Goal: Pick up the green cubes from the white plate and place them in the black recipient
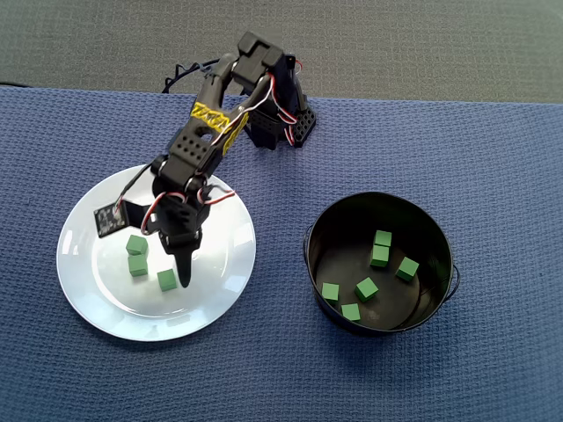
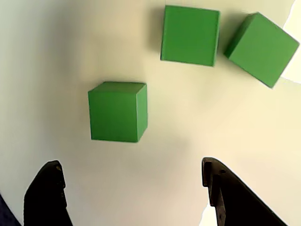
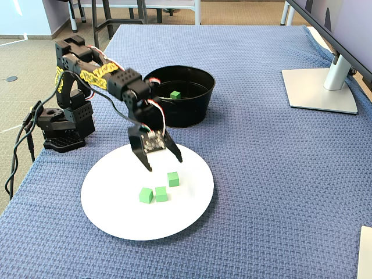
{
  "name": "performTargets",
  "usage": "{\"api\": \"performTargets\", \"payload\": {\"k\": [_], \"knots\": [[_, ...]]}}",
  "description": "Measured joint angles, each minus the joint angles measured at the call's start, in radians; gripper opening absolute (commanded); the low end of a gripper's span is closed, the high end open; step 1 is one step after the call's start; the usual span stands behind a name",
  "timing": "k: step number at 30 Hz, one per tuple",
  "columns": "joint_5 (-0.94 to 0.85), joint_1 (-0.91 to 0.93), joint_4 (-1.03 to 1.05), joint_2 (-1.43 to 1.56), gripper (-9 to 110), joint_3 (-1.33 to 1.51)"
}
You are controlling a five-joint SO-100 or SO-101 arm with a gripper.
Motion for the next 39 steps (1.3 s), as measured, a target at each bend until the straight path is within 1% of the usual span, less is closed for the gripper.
{"api": "performTargets", "payload": {"k": [5, 15, 21, 24, 27, 30, 32, 33, 35, 37, 39], "knots": [[-0.014, 0.005, -0.002, -0.107, 25, -0.097], [0.018, 0.031, -0.008, -0.181, 10, -0.201], [0.052, 0.031, -0.020, -0.192, 4, -0.218], [0.072, 0.031, -0.037, -0.192, 4, -0.218], [0.081, 0.031, -0.054, -0.192, 0, -0.206], [0.091, 0.031, -0.077, -0.175, 5, -0.166], [0.098, 0.029, -0.077, -0.163, 17, -0.146], [0.101, 0.028, -0.077, -0.161, 20, -0.140], [0.107, 0.025, -0.077, -0.161, 20, -0.140], [0.107, 0.025, -0.077, -0.161, 24, -0.140], [0.107, 0.026, -0.077, -0.161, 25, -0.140]]}}
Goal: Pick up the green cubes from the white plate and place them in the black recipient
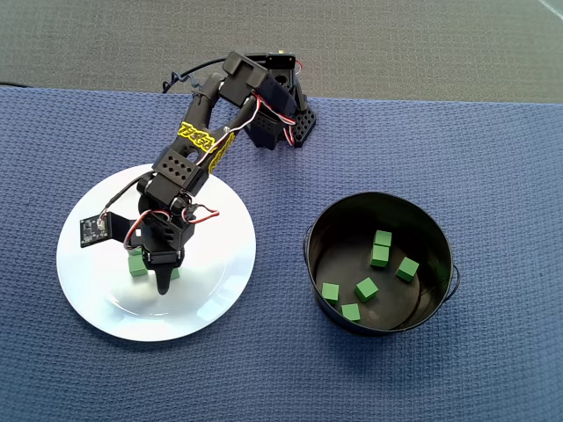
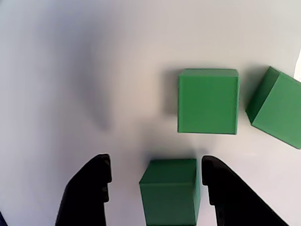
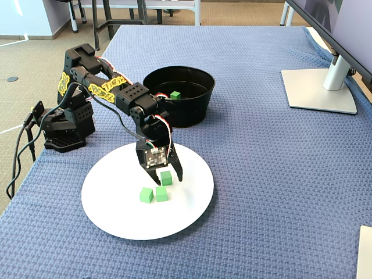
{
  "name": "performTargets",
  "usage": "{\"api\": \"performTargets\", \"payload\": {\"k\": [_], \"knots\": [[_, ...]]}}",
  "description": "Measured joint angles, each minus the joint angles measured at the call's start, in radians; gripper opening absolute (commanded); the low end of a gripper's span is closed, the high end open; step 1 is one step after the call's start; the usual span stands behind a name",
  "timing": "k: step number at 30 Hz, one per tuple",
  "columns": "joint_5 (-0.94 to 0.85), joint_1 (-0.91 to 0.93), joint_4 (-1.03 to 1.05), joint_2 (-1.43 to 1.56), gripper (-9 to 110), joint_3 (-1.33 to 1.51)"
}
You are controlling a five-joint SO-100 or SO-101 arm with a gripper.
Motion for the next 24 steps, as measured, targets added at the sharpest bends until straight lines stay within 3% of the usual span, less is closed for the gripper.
{"api": "performTargets", "payload": {"k": [12, 18, 24], "knots": [[0.041, -0.031, 0.044, 0.023, 18, 0.021], [0.067, -0.038, 0.048, 0.060, 1, 0.044], [0.091, -0.038, 0.040, 0.060, 0, 0.044]]}}
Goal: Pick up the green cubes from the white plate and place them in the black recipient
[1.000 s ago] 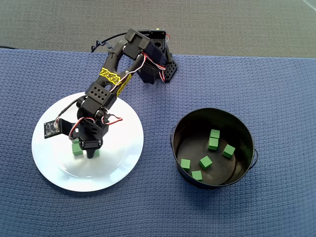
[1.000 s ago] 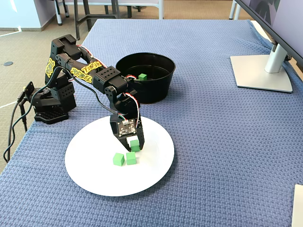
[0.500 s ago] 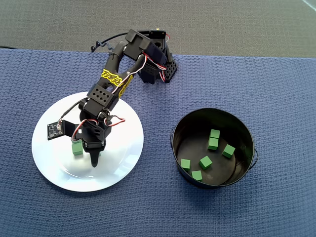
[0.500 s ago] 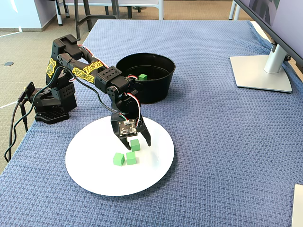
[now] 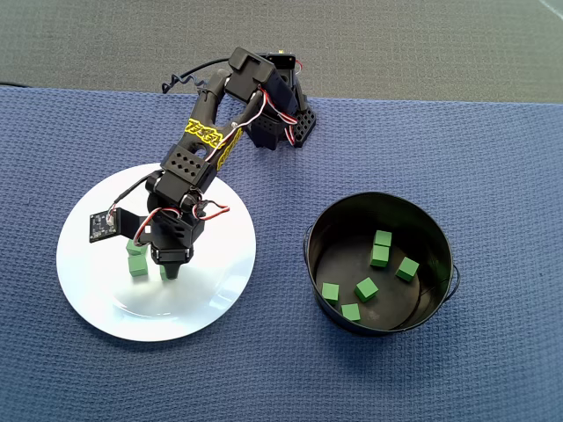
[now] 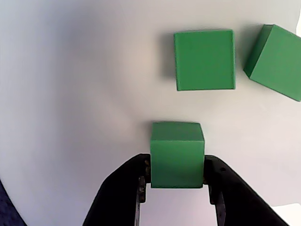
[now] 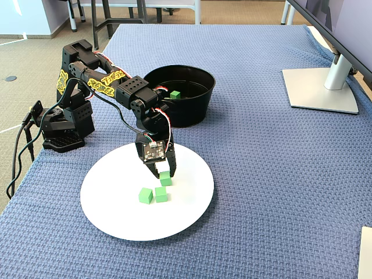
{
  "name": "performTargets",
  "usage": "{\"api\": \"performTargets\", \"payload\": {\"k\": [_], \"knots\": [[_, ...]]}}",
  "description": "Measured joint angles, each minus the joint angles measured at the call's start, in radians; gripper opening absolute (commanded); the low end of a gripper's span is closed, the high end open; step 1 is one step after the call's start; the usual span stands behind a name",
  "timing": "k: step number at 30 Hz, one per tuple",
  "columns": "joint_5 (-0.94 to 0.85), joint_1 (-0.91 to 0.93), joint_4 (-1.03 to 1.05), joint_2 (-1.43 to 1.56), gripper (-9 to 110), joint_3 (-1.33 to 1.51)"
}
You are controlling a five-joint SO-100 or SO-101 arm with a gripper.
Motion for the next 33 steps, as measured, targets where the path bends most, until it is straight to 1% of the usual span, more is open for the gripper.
{"api": "performTargets", "payload": {"k": [5, 11, 15, 19, 22, 25, 30, 31, 33], "knots": [[0.061, -0.009, 0.025, 0.081, 0, 0.038], [0.235, -0.103, 0.120, 0.373, 0, 0.133], [0.383, -0.230, 0.210, 0.601, 0, 0.138], [0.545, -0.431, 0.299, 0.724, 0, 0.104], [0.643, -0.617, 0.325, 0.735, 0, 0.064], [0.718, -0.770, 0.322, 0.681, 0, 0.025], [0.787, -0.916, 0.275, 0.503, 0, -0.044], [0.793, -0.940, 0.270, 0.465, 4, -0.061], [0.793, -0.985, 0.272, 0.388, 24, -0.100]]}}
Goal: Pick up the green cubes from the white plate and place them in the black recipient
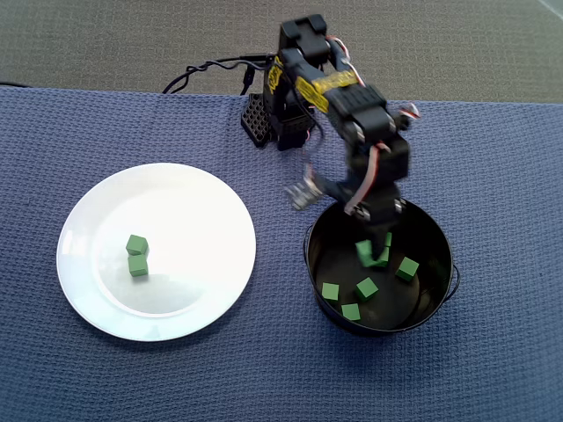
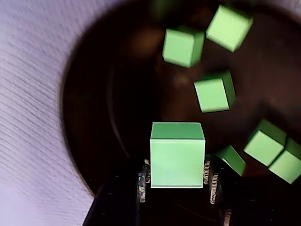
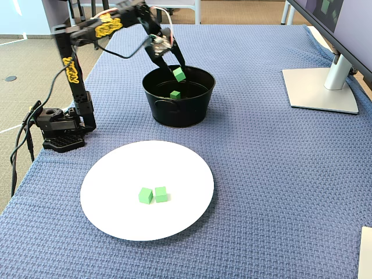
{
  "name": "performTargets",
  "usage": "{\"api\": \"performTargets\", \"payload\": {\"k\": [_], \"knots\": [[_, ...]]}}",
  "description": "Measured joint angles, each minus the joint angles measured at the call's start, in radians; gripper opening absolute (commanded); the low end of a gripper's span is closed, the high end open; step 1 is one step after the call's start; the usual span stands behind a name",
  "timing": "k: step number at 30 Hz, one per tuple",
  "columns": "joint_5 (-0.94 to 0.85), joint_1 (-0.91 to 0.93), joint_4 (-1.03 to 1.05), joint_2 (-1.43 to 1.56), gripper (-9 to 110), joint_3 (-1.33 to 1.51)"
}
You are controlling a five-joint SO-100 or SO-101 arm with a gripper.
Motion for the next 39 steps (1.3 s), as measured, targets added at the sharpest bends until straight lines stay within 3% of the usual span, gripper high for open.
{"api": "performTargets", "payload": {"k": [4, 10, 18, 28, 32, 39], "knots": [[0.000, -0.038, 0.005, -0.051, 36, -0.018], [-0.009, 0.054, 0.051, 0.020, 35, -0.026], [-0.121, 0.494, 0.163, 0.143, 29, -0.077], [-0.118, 1.019, 0.009, 0.149, 22, 0.110], [-0.026, 1.115, -0.071, 0.115, 21, 0.172], [0.296, 1.201, -0.149, 0.029, 20, 0.224]]}}
